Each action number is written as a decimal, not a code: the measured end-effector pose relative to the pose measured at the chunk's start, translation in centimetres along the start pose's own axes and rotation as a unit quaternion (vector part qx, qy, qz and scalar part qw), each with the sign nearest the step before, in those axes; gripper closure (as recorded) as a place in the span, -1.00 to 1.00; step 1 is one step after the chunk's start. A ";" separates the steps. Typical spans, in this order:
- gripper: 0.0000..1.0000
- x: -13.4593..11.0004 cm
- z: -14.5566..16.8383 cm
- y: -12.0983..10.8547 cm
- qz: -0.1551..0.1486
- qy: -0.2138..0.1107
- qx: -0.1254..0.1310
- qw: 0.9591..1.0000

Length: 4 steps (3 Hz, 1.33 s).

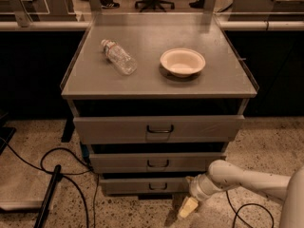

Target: Open bottom drawer

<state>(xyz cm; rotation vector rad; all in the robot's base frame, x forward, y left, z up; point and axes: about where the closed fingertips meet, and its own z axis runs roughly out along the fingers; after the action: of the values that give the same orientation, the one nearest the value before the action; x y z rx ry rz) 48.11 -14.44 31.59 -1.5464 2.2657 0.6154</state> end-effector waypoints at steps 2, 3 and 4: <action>-1.00 0.4 3.5 -3.1 0.007 -0.004 0.008 1.000; -1.00 1.4 4.4 -3.2 0.006 -0.004 0.024 1.000; -1.00 2.6 5.0 -4.1 0.013 -0.007 0.052 0.999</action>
Offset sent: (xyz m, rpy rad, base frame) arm 0.0364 0.0059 -0.0610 0.0008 0.0383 -0.0263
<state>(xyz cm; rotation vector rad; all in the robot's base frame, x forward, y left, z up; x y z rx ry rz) 51.13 -15.25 25.39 -1.4609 2.2738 0.5037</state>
